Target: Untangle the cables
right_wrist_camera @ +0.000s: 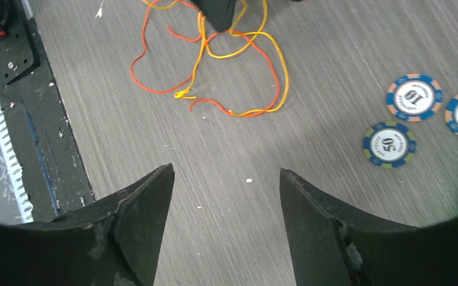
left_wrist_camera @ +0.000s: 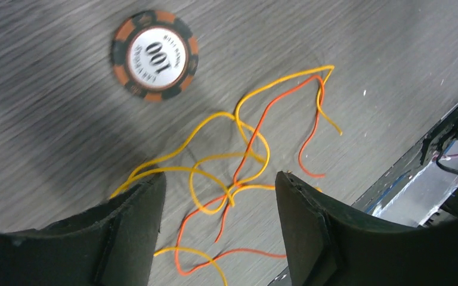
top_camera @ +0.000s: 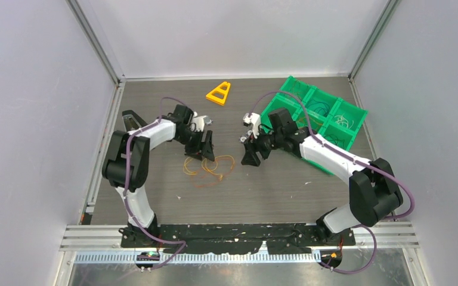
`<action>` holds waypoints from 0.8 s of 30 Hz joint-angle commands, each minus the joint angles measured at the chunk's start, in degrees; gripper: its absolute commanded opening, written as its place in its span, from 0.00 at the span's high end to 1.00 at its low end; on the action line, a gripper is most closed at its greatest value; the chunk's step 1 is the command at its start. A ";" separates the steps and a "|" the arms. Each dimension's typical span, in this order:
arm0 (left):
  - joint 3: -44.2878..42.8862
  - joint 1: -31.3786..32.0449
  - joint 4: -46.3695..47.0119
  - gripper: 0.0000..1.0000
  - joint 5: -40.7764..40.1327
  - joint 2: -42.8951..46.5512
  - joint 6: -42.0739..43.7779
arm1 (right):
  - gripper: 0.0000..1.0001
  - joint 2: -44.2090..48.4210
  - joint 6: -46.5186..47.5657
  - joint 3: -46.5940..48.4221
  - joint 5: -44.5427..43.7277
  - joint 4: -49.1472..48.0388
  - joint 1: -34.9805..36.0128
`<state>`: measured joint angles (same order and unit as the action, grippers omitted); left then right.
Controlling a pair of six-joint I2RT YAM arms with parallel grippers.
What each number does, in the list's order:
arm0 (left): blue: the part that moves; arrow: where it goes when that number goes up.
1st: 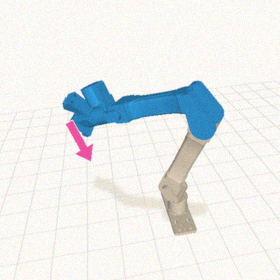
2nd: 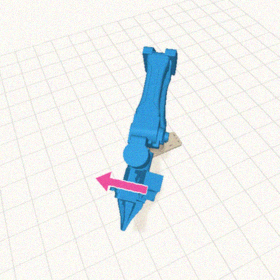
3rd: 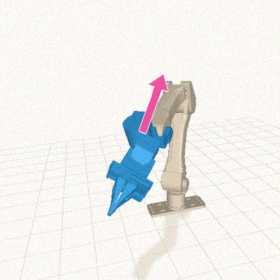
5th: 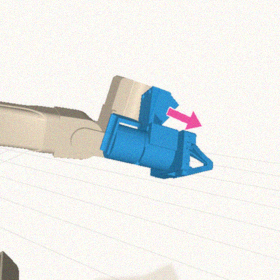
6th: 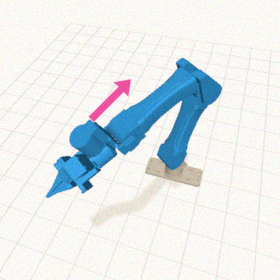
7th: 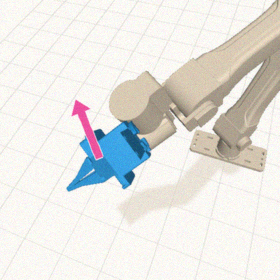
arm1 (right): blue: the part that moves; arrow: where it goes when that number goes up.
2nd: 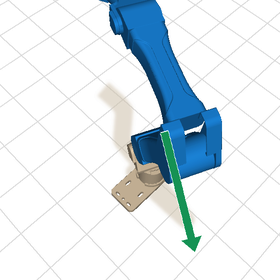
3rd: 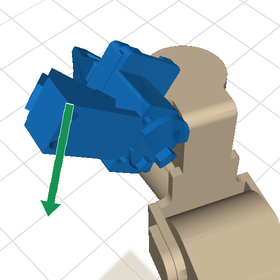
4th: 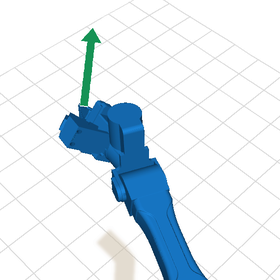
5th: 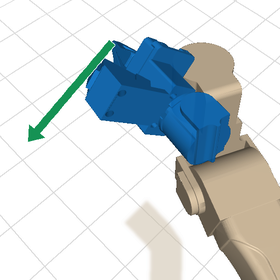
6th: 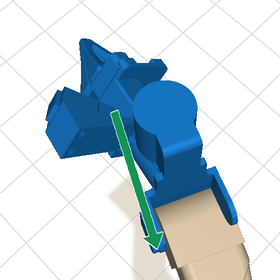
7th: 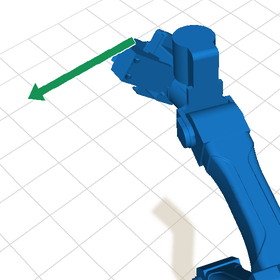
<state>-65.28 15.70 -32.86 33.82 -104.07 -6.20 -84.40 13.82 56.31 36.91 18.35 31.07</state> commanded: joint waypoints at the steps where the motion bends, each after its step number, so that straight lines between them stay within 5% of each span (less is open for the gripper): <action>1: -3.69 3.52 2.43 0.32 -0.67 -4.39 -6.14 | 0.26 2.44 1.00 2.34 -0.66 -0.34 -1.30; 5: -4.22 5.08 4.72 0.41 3.40 -7.75 -8.12 | 0.13 5.01 1.45 1.20 -1.79 -2.44 -1.45; 12: -4.13 5.13 8.51 1.00 10.29 5.43 -3.94 | 0.05 9.36 0.64 -3.30 -1.94 -11.58 -1.57; 19: -4.86 5.30 9.39 1.00 15.34 28.33 -2.30 | 0.02 13.36 -2.43 -6.07 0.21 -23.64 -1.41; 24: -10.24 5.30 7.58 1.00 15.87 34.81 -2.63 | 0.04 16.11 -6.19 -4.70 0.62 -34.50 1.37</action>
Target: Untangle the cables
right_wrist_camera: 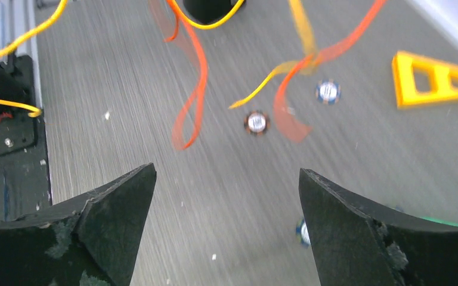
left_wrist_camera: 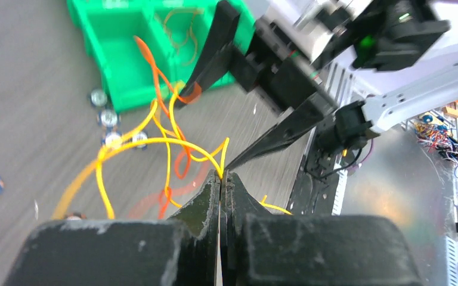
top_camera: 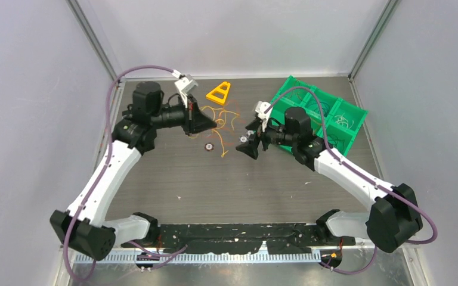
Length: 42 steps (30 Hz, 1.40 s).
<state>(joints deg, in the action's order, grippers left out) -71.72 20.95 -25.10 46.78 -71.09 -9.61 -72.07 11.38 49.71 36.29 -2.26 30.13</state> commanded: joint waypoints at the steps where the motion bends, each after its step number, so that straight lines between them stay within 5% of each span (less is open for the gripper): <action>1: -5.23 0.06 -0.72 1.00 3.14 2.13 0.35 | 0.05 4.31 -4.31 3.05 0.55 -16.92 3.58; 9: -12.24 0.14 -0.05 1.00 11.47 2.82 -4.51 | 0.01 3.92 0.92 9.73 -1.66 -18.01 11.32; 16: -13.11 -0.26 4.53 1.00 12.18 5.87 -8.55 | 0.44 -1.04 0.26 8.16 -3.75 -16.21 12.21; 20: -14.67 -2.61 8.31 1.00 12.40 6.94 -12.24 | 0.57 0.18 3.49 4.66 -5.50 -11.89 10.83; 25: -18.32 -7.11 10.30 1.00 11.94 6.51 -15.22 | 0.92 3.60 4.96 -1.11 -5.31 -9.63 8.88; 36: -31.06 -16.13 22.48 1.00 8.84 2.16 -25.31 | 0.94 0.99 14.34 -11.55 -5.66 0.43 8.19; 42: -40.57 -20.25 27.27 1.00 4.61 -1.14 -30.21 | 0.95 -3.58 15.17 -8.29 -5.75 6.14 8.18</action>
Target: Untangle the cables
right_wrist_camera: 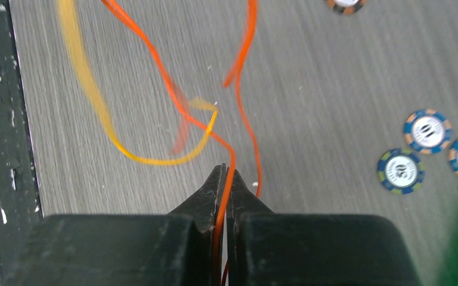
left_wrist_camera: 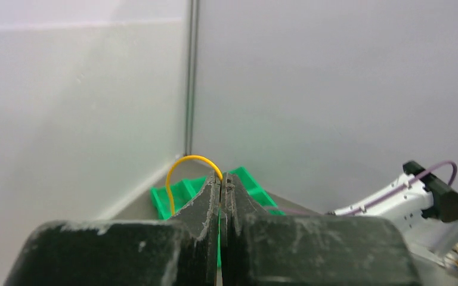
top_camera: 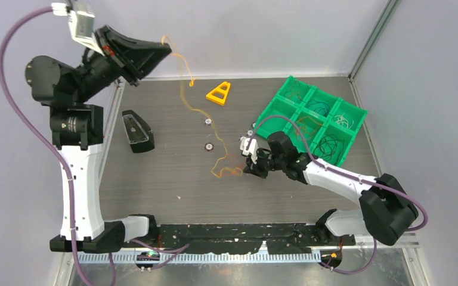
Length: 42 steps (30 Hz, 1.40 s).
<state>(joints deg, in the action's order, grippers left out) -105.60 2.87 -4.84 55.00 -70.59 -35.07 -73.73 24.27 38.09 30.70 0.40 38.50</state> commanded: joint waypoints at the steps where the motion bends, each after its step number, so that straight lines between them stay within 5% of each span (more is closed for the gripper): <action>1: -8.45 -2.42 7.11 1.00 -3.77 -2.45 -5.28 | 0.95 -3.28 2.27 4.57 -0.19 4.67 -0.19; 14: -24.09 -5.31 9.92 1.00 -9.49 -9.49 -4.83 | 0.94 -15.99 1.56 14.90 -2.40 21.53 1.45; 20: -34.83 -8.06 5.45 1.00 -19.68 -12.24 3.96 | 0.95 -18.15 1.79 15.95 -5.14 28.25 1.51; 31: -31.97 -8.15 0.41 1.00 -44.46 -7.89 21.72 | 0.95 -20.49 4.57 18.49 -9.75 40.85 0.06; 37: -20.95 -8.14 -9.09 1.00 -29.00 -4.44 20.11 | 0.94 -15.04 3.80 20.35 -6.32 40.42 -4.02; 42: 11.36 -7.38 -12.71 1.00 -5.80 5.59 18.35 | 0.95 -6.11 3.52 23.35 2.10 37.64 -8.04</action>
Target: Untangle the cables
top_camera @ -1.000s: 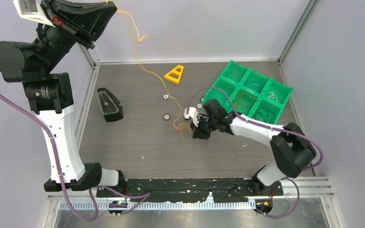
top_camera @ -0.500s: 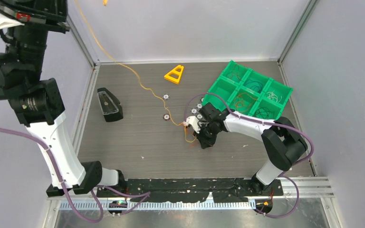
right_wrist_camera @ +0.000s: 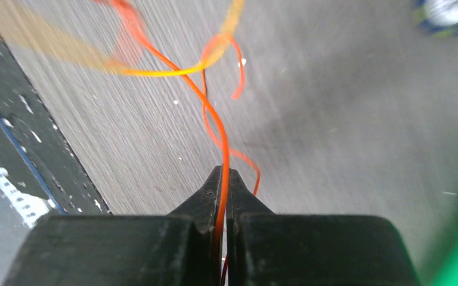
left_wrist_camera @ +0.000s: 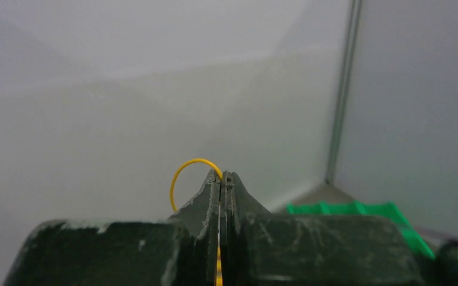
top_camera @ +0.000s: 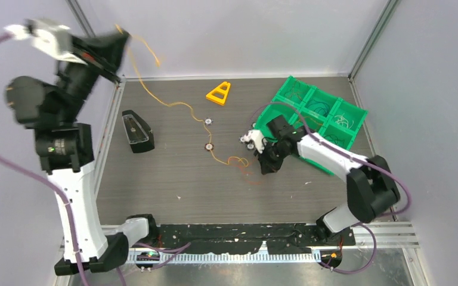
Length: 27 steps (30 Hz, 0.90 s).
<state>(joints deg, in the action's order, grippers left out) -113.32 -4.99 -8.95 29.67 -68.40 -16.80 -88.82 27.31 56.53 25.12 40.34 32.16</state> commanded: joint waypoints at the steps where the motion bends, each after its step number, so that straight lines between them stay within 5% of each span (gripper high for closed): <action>1: 25.14 0.92 -12.10 1.00 20.40 5.33 3.11 | 0.95 11.31 1.57 6.07 8.72 -2.11 -1.73; 6: 48.15 1.28 -28.12 1.00 17.11 10.81 24.29 | 0.95 16.91 3.68 12.40 16.77 -0.03 -1.66; 10: 56.59 1.40 -35.76 1.00 10.91 8.02 38.32 | 0.95 19.11 -1.15 19.12 19.95 -2.04 -1.46; 11: 57.16 1.40 -37.84 0.95 11.13 7.19 43.01 | 0.94 19.46 -3.39 21.22 20.22 -4.13 -1.42; 15: 56.85 1.38 -40.48 0.36 21.56 9.56 48.25 | 0.95 19.94 -8.71 27.33 21.69 -8.04 -0.71; 17: 57.37 2.32 -34.97 0.02 29.83 13.61 44.29 | 0.95 19.09 -9.74 30.15 21.70 -8.08 -0.05; 27: 60.42 23.75 1.39 0.00 23.29 17.57 1.41 | 0.95 15.53 -13.86 35.81 18.74 -11.54 3.51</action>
<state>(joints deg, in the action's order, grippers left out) -54.52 14.55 -26.63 55.59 -49.12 5.61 -72.01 16.51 89.86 44.86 31.97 34.57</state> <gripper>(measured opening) 0.995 0.061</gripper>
